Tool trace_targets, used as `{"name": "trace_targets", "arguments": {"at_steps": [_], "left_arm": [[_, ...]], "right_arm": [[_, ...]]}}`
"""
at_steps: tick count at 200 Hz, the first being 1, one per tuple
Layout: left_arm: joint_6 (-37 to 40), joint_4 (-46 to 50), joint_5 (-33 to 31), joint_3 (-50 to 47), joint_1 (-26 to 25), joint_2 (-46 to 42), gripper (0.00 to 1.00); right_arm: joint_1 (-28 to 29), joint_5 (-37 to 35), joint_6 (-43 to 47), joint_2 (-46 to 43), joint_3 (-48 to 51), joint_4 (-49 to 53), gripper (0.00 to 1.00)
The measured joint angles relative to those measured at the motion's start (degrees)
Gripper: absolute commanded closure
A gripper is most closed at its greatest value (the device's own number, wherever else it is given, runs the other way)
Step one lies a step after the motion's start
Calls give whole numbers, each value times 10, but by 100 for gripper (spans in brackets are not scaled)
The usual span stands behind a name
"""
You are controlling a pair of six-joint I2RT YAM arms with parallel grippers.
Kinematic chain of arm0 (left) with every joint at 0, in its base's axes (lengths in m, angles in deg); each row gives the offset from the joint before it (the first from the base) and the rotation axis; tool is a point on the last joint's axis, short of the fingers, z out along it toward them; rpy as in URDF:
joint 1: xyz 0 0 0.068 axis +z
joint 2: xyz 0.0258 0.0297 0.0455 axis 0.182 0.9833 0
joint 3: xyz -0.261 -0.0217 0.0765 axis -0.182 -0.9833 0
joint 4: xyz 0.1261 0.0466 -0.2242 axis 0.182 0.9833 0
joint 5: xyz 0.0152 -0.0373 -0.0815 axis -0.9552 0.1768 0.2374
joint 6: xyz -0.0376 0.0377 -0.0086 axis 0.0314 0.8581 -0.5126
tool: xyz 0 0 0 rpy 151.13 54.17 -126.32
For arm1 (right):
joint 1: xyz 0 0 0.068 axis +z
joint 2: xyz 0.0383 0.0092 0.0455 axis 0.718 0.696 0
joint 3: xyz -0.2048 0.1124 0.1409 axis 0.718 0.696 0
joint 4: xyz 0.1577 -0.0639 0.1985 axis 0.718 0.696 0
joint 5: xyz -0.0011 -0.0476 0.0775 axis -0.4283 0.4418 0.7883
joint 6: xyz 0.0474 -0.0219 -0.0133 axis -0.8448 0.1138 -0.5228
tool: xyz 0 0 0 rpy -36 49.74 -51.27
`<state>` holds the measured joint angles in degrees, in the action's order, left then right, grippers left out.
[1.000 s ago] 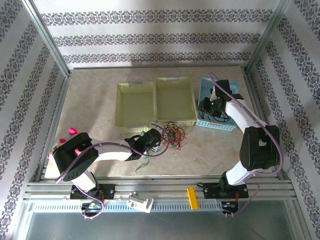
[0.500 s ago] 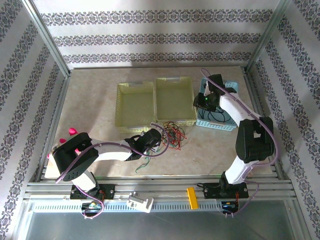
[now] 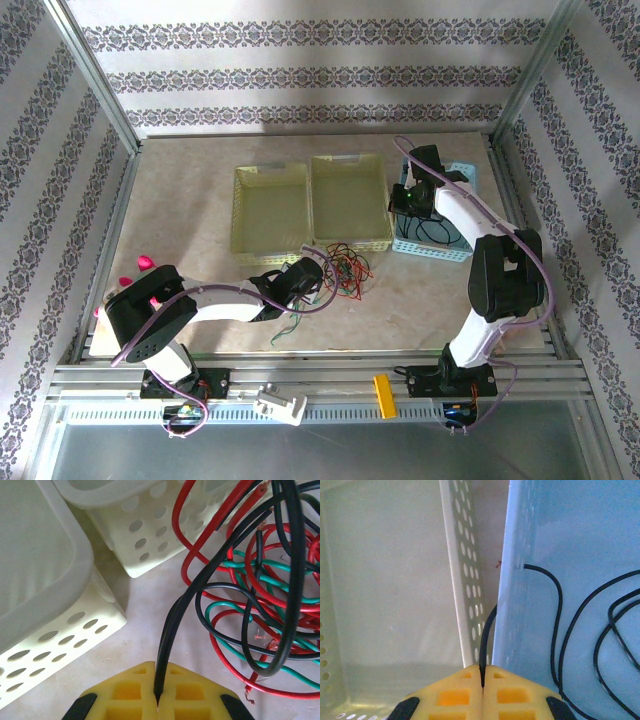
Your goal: Untangle the cables
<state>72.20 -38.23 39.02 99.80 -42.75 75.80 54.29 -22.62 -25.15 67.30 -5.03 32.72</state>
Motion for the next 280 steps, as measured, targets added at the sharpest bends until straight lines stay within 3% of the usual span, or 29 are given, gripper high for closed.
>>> {"name": "trace_targets", "arguments": {"at_steps": [38, 89, 99, 109, 119, 146, 193, 233, 280], "left_arm": [[0, 0, 0, 0, 0, 0, 100], [0, 0, 0, 0, 0, 0, 100], [0, 0, 0, 0, 0, 0, 100], [0, 0, 0, 0, 0, 0, 100], [0, 0, 0, 0, 0, 0, 100], [0, 0, 0, 0, 0, 0, 100], [0, -1, 0, 0, 0, -3, 100], [0, -2, 0, 0, 0, -8, 100], [0, -7, 1, 0, 0, -8, 100]], "right_arm": [[-7, -2, -7, -75, 48, -30, 96], [-65, -24, -44, -154, 110, -85, 98], [-74, -34, -50, -154, 116, -89, 89], [-82, -41, -58, -150, 119, -87, 69], [-86, -44, -61, -143, 118, -87, 61], [-86, -45, -69, -115, 116, -85, 56], [-86, -71, -73, -127, 116, -69, 54], [-24, -91, -42, -197, 129, -38, 55], [120, 49, 9, -235, 181, -33, 59]]}}
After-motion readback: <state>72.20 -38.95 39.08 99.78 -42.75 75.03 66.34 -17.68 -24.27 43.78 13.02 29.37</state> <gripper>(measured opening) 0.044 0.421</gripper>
